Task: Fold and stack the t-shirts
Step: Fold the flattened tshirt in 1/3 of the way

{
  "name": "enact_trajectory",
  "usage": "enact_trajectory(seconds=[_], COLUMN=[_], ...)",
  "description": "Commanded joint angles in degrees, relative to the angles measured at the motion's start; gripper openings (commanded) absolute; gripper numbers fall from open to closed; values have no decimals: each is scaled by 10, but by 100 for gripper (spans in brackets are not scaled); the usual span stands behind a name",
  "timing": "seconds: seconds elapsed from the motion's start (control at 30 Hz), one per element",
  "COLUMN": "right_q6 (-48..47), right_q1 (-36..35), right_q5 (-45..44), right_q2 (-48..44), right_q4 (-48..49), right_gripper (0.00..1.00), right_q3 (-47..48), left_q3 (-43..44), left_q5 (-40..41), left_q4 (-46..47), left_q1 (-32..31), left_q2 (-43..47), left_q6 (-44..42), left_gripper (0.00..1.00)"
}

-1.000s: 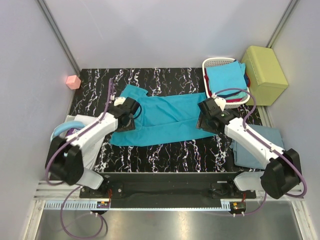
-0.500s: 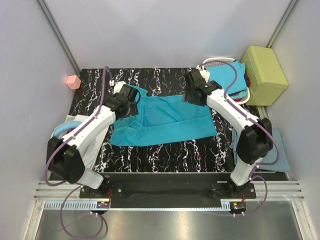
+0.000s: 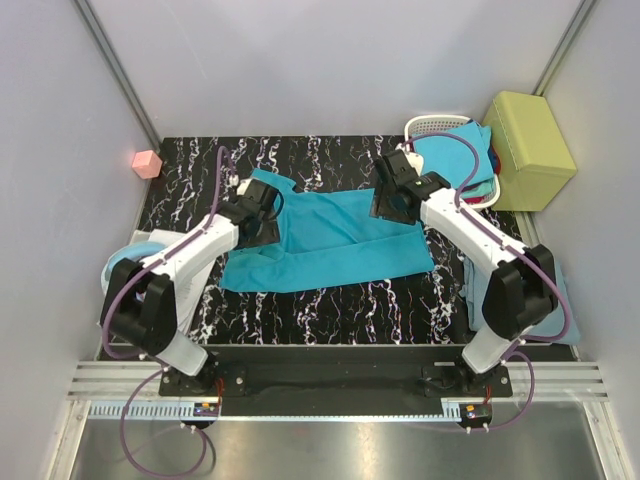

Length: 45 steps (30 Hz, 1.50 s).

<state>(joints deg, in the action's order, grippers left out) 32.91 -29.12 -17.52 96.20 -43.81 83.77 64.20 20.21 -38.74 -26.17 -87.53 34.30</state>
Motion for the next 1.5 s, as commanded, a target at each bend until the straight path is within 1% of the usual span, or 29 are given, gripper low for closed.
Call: enact_trajectory(seconds=[0.0, 0.23, 0.3, 0.33, 0.4, 0.47, 0.5, 0.53, 0.63, 0.67, 0.73, 1.03, 1.23, 1.47], right_q6=[-11, -14, -17, -18, -21, -21, -22, -22, -21, -21, -21, -17, -16, -14], right_q1=[-1, -1, -1, -1, -1, -1, -1, -1, -1, -1, -1, -1, -1, -1], right_q5=[-18, -10, -15, -15, -19, -22, -22, -22, -20, -19, -17, -12, -16, -18], right_q2=[-43, -58, -61, -64, -66, -66, -66, -66, -63, -61, -59, -56, -59, -58], right_q4=[4, 4, 5, 5, 5, 7, 7, 9, 13, 13, 14, 21, 22, 24], right_gripper=[65, 65, 65, 65, 65, 65, 65, 65, 65, 65, 65, 64, 64, 64], right_q3=[-24, -40, -44, -47, -50, -56, -58, -62, -64, -64, -64, -71, -77, -84], left_q3=[-3, 15, 15, 14, 10, 6, 6, 4, 2, 1, 0, 36, 51, 71], left_q5=[-30, -40, -42, -43, -44, -40, -39, -36, -25, -22, -18, 56, 83, 139], left_q4=[51, 67, 68, 69, 69, 70, 69, 67, 59, 56, 49, 36, 25, -1], left_q1=[2, 6, 9, 10, 15, 17, 17, 17, 17, 17, 17, 2, -15, -44], left_q2=[-30, -77, -84, -85, -87, -84, -82, -78, -66, -61, -51, -10, 2, 19], left_q6=[-6, -19, -20, -19, -18, -15, -15, -16, -16, -15, -17, -64, -57, -37], left_gripper=[66, 57, 51, 47, 36, 28, 20, 15, 5, 3, 0, 0, 0, 0])
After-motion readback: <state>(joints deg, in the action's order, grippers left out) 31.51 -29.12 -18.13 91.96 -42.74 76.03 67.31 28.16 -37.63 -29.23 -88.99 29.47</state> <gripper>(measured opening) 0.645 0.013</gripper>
